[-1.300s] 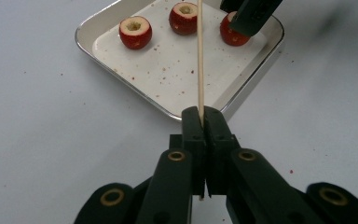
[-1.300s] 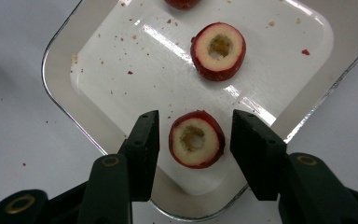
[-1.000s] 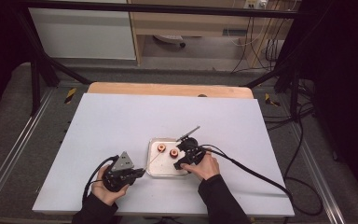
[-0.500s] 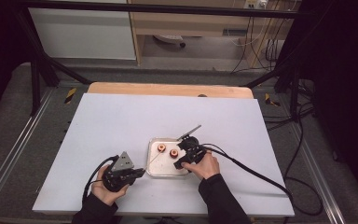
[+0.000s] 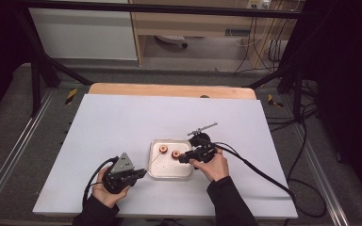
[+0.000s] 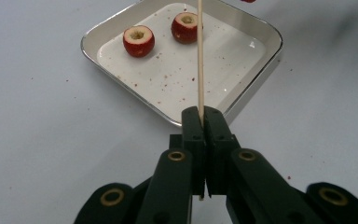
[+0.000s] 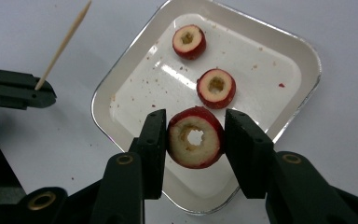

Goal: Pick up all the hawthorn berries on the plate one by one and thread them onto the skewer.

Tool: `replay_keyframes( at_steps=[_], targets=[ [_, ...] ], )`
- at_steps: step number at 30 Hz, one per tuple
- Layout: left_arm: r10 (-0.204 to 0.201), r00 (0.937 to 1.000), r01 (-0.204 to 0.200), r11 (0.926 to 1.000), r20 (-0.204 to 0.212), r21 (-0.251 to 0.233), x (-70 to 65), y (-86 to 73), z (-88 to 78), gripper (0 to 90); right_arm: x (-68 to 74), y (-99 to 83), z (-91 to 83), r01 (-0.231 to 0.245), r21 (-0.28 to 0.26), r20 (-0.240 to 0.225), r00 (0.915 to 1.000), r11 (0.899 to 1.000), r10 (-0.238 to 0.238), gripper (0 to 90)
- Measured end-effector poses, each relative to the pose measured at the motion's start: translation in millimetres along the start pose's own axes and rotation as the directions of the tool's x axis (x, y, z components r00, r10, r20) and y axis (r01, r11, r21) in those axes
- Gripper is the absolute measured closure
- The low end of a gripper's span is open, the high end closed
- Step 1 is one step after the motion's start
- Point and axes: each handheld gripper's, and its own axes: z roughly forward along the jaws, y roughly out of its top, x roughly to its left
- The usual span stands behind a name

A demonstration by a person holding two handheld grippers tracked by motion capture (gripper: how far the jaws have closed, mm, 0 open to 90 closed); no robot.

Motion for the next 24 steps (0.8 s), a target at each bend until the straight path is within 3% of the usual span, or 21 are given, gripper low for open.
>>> replay_keyframes(
  at_steps=[6, 12, 21, 23, 24],
  targets=[
    [-0.011, 0.9999, 0.011, 0.9999, -0.008, -0.010, -0.6, -0.1, -0.2, 88.5, -8.3, -5.4, -8.3, -0.054, -0.118, -0.067, 0.9967, 0.992, 0.046, 60.9],
    [-0.023, 0.9996, 0.023, 0.9996, -0.015, -0.015, -0.9, -0.6, 0.1, 88.5, -12.6, -10.1, -12.4, -0.100, -0.237, -0.126, 0.9895, 0.966, 0.072, 60.9],
    [-0.043, 0.9988, 0.042, 0.9985, -0.024, -0.035, -2.4, -0.6, -0.3, 88.5, -14.7, -15.9, -9.0, -0.152, -0.364, -0.194, 0.9774, 0.919, 0.084, 60.8],
    [-0.051, 0.9984, 0.050, 0.9980, -0.026, -0.039, -2.5, -0.6, -0.6, 88.4, -14.9, -17.1, -8.0, -0.165, -0.396, -0.205, 0.9747, 0.903, 0.088, 60.9],
    [-0.054, 0.9981, 0.053, 0.9978, -0.028, -0.041, -2.5, -0.7, -0.6, 88.4, -15.1, -18.4, -7.5, -0.180, -0.434, -0.217, 0.9720, 0.883, 0.092, 60.8]
  ],
)
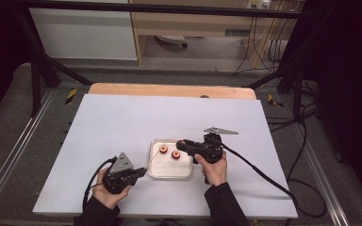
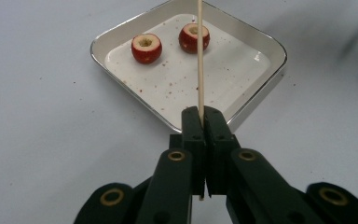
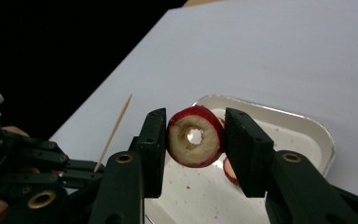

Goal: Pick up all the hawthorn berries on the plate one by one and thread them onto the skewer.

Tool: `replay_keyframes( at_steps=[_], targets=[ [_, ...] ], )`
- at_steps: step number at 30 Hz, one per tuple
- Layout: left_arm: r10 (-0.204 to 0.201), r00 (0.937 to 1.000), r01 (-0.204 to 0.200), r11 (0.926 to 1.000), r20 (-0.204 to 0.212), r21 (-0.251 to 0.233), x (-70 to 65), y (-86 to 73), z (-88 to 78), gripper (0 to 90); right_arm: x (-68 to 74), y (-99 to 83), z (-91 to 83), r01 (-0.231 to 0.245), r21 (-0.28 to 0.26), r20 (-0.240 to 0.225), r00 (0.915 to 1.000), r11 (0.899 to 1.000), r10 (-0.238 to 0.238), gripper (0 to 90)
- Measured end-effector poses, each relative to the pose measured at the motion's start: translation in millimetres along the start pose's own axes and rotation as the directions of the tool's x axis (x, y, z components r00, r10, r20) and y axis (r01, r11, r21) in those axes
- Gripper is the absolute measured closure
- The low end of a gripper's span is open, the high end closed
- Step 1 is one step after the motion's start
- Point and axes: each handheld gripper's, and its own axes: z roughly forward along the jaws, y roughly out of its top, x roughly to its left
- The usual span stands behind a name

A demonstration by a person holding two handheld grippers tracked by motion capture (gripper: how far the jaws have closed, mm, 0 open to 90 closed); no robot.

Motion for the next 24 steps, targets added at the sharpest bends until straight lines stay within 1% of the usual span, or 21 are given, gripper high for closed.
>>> replay_keyframes(
  at_steps=[1, 2, 3, 4, 5, 10, 14, 20, 24],
  targets=[
    [-0.005, 1.0000, 0.005, 1.0000, -0.003, -0.002, -0.1, -0.2, 0.0, 88.4, 0.0, 0.0, 0.0, 0.000, 0.000, 0.000, 1.0000, 1.000, 0.000, 60.8],
    [-0.011, 0.9999, 0.011, 0.9999, -0.004, -0.005, -0.2, -0.6, 0.0, 88.5, 0.2, -0.6, -0.4, -0.004, -0.030, 0.005, 1.0000, 1.000, 0.004, 60.8],
    [-0.018, 0.9998, 0.018, 0.9998, -0.006, -0.009, -0.3, -0.9, 0.1, 88.5, 0.1, -0.9, -0.7, -0.008, -0.047, 0.003, 1.0000, 0.999, 0.009, 60.9],
    [-0.021, 0.9998, 0.021, 0.9997, -0.007, -0.010, -0.3, -1.0, 0.4, 88.4, 0.2, -1.5, -1.0, -0.020, -0.078, -0.006, 0.9998, 0.997, 0.019, 60.9],
    [-0.025, 0.9997, 0.024, 0.9996, -0.009, -0.011, -0.4, -1.2, 0.6, 88.4, 0.2, -1.5, -1.0, -0.020, -0.078, -0.006, 0.9998, 0.997, 0.019, 60.9],
    [-0.043, 0.9990, 0.043, 0.9989, -0.012, -0.019, -2.0, -1.7, 1.3, 88.5, 0.0, -2.3, -1.0, -0.040, -0.133, -0.021, 0.9991, 0.990, 0.037, 60.9],
    [-0.049, 0.9987, 0.049, 0.9985, -0.010, -0.024, -4.3, -1.5, 2.3, 88.4, 0.5, -3.6, 0.2, -0.048, -0.187, -0.037, 0.9984, 0.981, 0.042, 60.9],
    [-0.050, 0.9987, 0.050, 0.9984, -0.004, -0.024, -10.3, -0.2, 5.3, 88.4, 1.5, -5.1, 3.5, -0.073, -0.234, -0.067, 0.9960, 0.970, 0.059, 61.0],
    [-0.060, 0.9982, 0.060, 0.9977, 0.003, -0.031, -14.0, 2.1, 7.5, 88.4, 2.7, -6.1, 3.5, -0.063, -0.273, -0.073, 0.9964, 0.960, 0.045, 61.0]
  ],
)
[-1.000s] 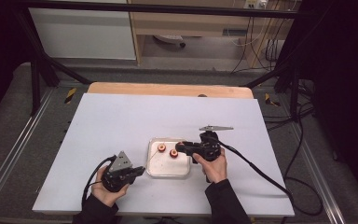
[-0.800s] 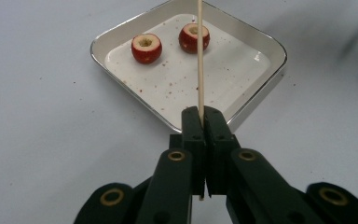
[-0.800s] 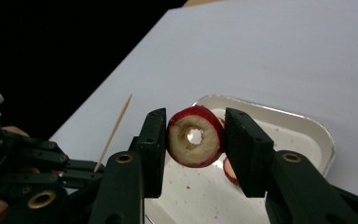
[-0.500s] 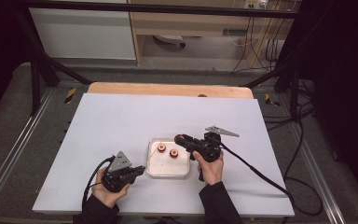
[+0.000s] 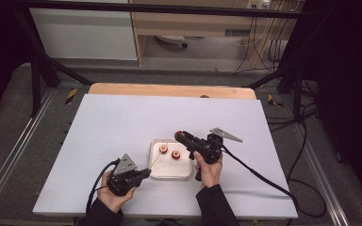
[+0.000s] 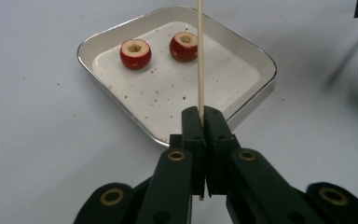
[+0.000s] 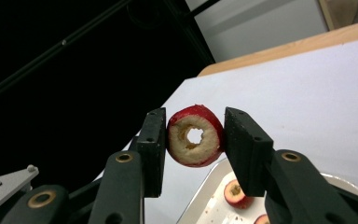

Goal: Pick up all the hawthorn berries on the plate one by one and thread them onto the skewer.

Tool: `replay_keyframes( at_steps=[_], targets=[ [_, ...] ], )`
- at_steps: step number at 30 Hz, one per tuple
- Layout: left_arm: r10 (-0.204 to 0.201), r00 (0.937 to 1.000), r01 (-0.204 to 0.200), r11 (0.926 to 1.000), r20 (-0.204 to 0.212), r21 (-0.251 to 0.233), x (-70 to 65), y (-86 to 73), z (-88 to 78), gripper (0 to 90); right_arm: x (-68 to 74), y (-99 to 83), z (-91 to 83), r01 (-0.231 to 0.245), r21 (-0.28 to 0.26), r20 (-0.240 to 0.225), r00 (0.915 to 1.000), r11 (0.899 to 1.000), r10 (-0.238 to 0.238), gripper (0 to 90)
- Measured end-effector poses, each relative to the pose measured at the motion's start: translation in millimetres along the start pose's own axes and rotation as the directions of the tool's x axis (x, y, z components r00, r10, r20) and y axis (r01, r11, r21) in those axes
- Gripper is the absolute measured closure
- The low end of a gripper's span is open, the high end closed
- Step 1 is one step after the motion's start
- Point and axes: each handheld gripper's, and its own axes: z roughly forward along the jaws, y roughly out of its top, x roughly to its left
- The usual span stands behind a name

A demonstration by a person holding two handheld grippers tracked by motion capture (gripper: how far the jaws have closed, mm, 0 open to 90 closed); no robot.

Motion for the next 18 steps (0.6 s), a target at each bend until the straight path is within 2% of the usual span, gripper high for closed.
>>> replay_keyframes(
  at_steps=[18],
  targets=[
    [-0.068, 0.9975, 0.069, 0.9965, 0.020, -0.046, -11.1, 7.7, 11.0, 88.4, 1.9, -3.6, 1.8, -0.005, -0.101, -0.029, 0.9996, 0.995, 0.002, 61.0]
  ],
)
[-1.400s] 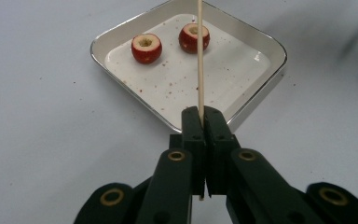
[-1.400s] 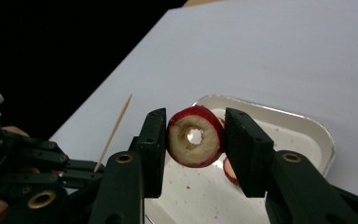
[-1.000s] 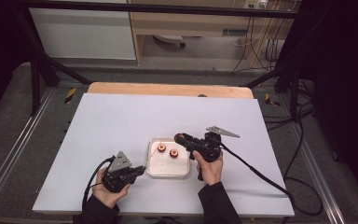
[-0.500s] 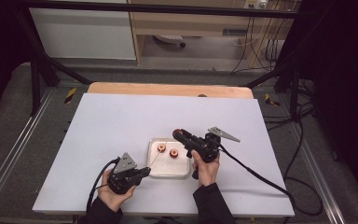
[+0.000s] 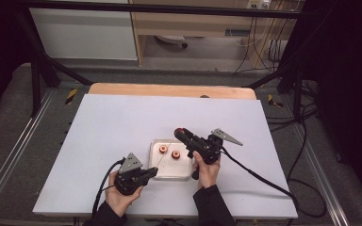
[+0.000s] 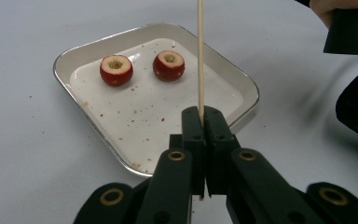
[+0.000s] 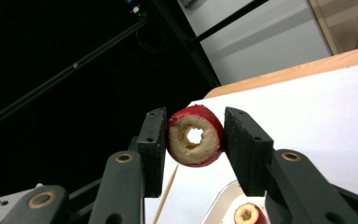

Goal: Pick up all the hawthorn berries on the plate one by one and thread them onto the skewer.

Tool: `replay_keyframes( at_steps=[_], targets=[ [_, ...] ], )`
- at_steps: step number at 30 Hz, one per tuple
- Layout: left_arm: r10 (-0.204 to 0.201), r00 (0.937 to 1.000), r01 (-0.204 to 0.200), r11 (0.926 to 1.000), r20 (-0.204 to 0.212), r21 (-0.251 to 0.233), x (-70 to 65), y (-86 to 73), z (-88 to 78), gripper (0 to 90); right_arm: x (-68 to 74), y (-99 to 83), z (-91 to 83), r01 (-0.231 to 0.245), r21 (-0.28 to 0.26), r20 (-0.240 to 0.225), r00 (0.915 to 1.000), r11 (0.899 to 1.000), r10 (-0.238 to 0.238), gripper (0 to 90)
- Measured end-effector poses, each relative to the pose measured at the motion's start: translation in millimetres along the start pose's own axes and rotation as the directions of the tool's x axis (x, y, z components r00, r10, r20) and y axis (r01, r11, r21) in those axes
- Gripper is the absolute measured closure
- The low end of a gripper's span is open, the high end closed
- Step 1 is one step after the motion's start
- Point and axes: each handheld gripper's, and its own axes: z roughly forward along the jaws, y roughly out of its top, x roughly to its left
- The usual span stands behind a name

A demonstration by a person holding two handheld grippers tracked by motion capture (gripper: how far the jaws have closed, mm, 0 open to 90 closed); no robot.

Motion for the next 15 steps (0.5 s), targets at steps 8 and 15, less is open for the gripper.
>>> replay_keyframes(
  at_steps=[8, 15],
  targets=[
    [-0.006, 1.0000, 0.006, 1.0000, 0.002, -0.001, -2.2, -0.3, 3.5, 88.4, -1.1, -3.3, 2.4, -0.011, -0.021, -0.004, 0.9999, 1.000, 0.011, 61.0],
    [-0.012, 0.9999, 0.012, 0.9999, 0.005, -0.004, -3.0, -0.1, 4.3, 88.4, -1.2, -4.7, 2.7, 0.003, -0.030, -0.005, 1.0000, 1.000, -0.003, 61.0]
  ],
)
